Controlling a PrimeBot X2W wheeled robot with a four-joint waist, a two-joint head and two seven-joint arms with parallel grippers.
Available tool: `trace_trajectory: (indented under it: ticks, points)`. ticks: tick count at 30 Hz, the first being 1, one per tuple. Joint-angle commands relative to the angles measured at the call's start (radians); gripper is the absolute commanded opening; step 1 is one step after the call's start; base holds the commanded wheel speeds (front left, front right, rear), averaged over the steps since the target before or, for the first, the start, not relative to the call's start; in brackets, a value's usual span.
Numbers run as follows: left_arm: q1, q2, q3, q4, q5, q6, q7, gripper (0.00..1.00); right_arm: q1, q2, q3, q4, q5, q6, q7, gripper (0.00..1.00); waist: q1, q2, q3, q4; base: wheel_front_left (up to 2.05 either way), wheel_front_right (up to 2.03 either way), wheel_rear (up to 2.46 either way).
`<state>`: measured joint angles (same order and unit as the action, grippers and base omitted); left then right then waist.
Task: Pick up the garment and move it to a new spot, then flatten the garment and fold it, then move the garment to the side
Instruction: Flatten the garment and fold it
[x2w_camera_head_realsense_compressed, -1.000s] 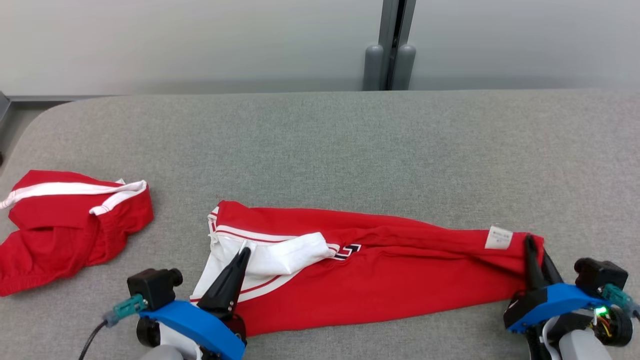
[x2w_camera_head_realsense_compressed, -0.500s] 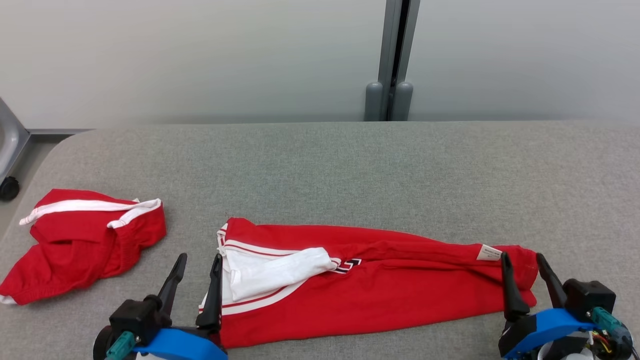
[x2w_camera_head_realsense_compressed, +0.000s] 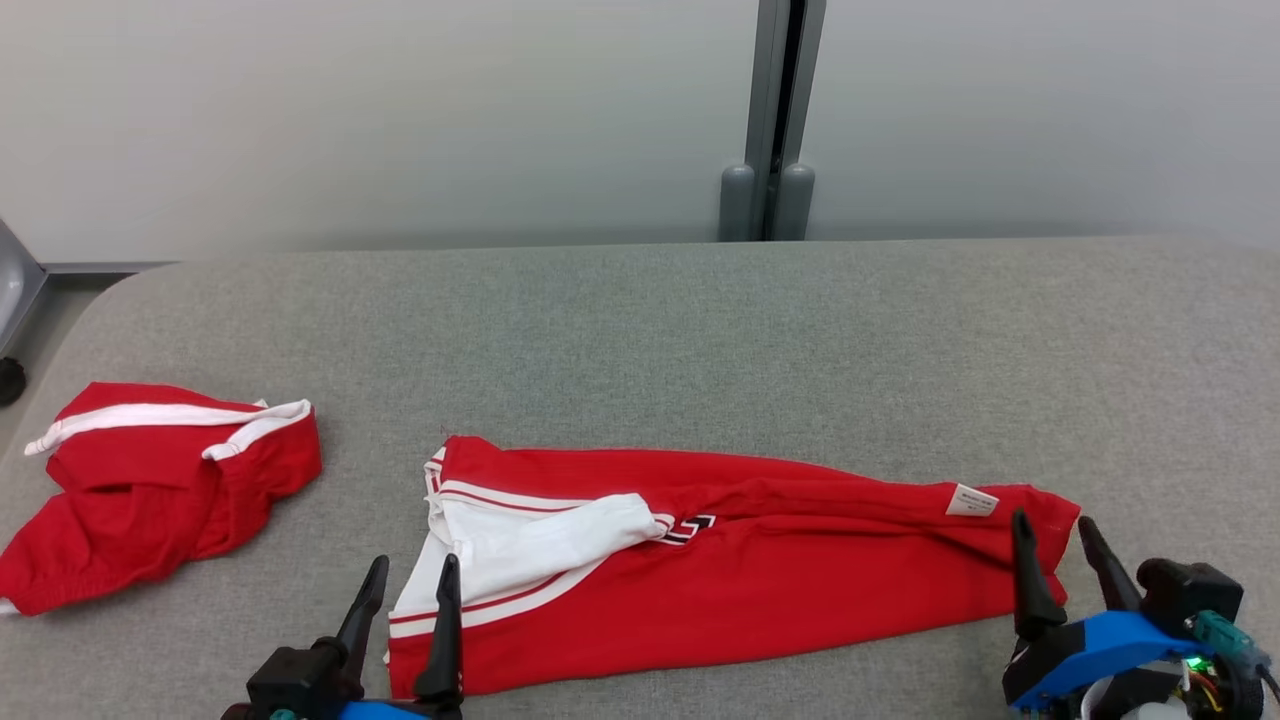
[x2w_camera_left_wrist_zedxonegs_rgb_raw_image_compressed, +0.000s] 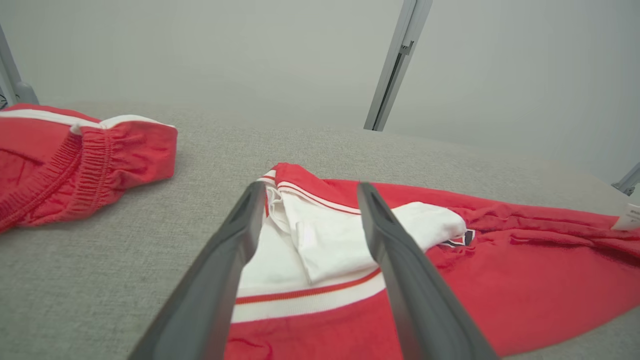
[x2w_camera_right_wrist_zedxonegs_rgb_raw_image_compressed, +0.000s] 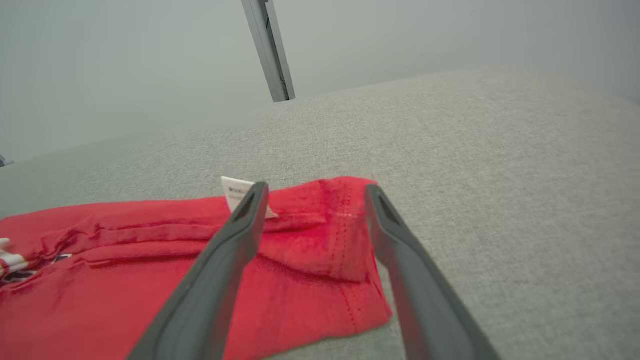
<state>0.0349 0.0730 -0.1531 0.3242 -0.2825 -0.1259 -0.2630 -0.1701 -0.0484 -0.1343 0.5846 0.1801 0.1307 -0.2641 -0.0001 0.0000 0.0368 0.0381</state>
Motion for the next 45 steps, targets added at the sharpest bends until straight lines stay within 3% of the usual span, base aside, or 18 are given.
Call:
trace_trajectory:
  ticks: [1, 8, 14, 16, 17, 21, 27, 30, 33, 40, 45]
  points:
    - [-0.021, 0.008, -0.005, 0.001, -0.006, -0.008, -0.002, 1.0, -0.017, -0.004, -0.006, 0.011, 0.004, 0.0, 0.0, 1.0, 0.0001, 0.0, 0.014, 0.009, 0.0, 0.0, 0.0]
    - [-0.057, 0.041, -0.046, 0.011, -0.05, -0.007, -0.002, 1.0, -0.114, -0.003, -0.08, 0.198, -0.078, 0.0, 0.009, 1.0, 0.0001, 0.0, 0.089, 0.031, 0.0, 0.0, 0.0]
    - [-0.083, 0.06, -0.067, 0.01, -0.079, -0.005, -0.002, 1.0, -0.164, 0.005, -0.086, 0.423, -0.03, 0.0, 0.049, 1.0, 0.0001, 0.0, 0.124, 0.043, 0.0, 0.0, 0.0]
    - [-0.086, 0.065, -0.065, 0.01, -0.087, -0.005, -0.002, 1.0, -0.176, 0.011, -0.066, 0.468, -0.01, 0.0, 0.043, 0.24, 0.0001, 0.0, 0.128, 0.041, 0.0, 0.0, 0.0]
    - [-0.086, 0.067, -0.065, 0.01, -0.087, -0.005, -0.002, 1.0, -0.182, 0.012, -0.059, 0.482, -0.002, 0.0, 0.038, 0.0, 0.0001, 0.0, 0.129, 0.038, 0.0, 0.0, 0.0]
    - [-0.086, 0.07, -0.065, 0.013, -0.09, -0.005, -0.002, 1.0, -0.189, 0.002, -0.11, 0.455, -0.023, -0.002, 0.014, 0.0, 0.0001, 0.0, 0.124, 0.02, 0.0, 0.0, 0.0]
    - [-0.083, 0.062, -0.08, 0.019, -0.1, -0.005, -0.002, 1.0, -0.186, -0.017, -0.274, 0.248, -0.122, -0.001, 0.0, 0.0, 0.0001, 0.0, 0.106, 0.005, 0.0, 0.0, 0.0]
    - [-0.081, 0.061, -0.095, 0.024, -0.104, -0.005, -0.002, 1.0, -0.197, -0.006, -0.277, 0.167, -0.139, 0.0, 0.0, 0.0, 0.0001, 0.0, 0.097, 0.004, 0.0, 0.0, 0.0]
    - [-0.066, 0.059, -0.106, 0.03, -0.113, -0.006, -0.002, 1.0, -0.207, -0.001, -0.172, 0.112, -0.093, 0.0, 0.0, 0.0, 0.0001, 0.0, 0.084, 0.004, 0.0, 0.0, 0.0]
    - [-0.058, 0.06, -0.122, 0.053, -0.119, -0.006, -0.002, 1.0, -0.191, -0.002, 0.25, 0.015, 0.173, 0.0, 0.017, 0.0, 0.0001, 0.0, 0.063, 0.039, 0.0, 0.0, 0.0]
    - [-0.067, 0.056, -0.13, 0.059, -0.121, -0.006, -0.002, 1.0, -0.194, -0.004, 0.46, -0.044, 0.291, 0.0, 0.051, 0.0, 0.0001, 0.0, 0.06, 0.087, 0.0, 0.0, 0.0]
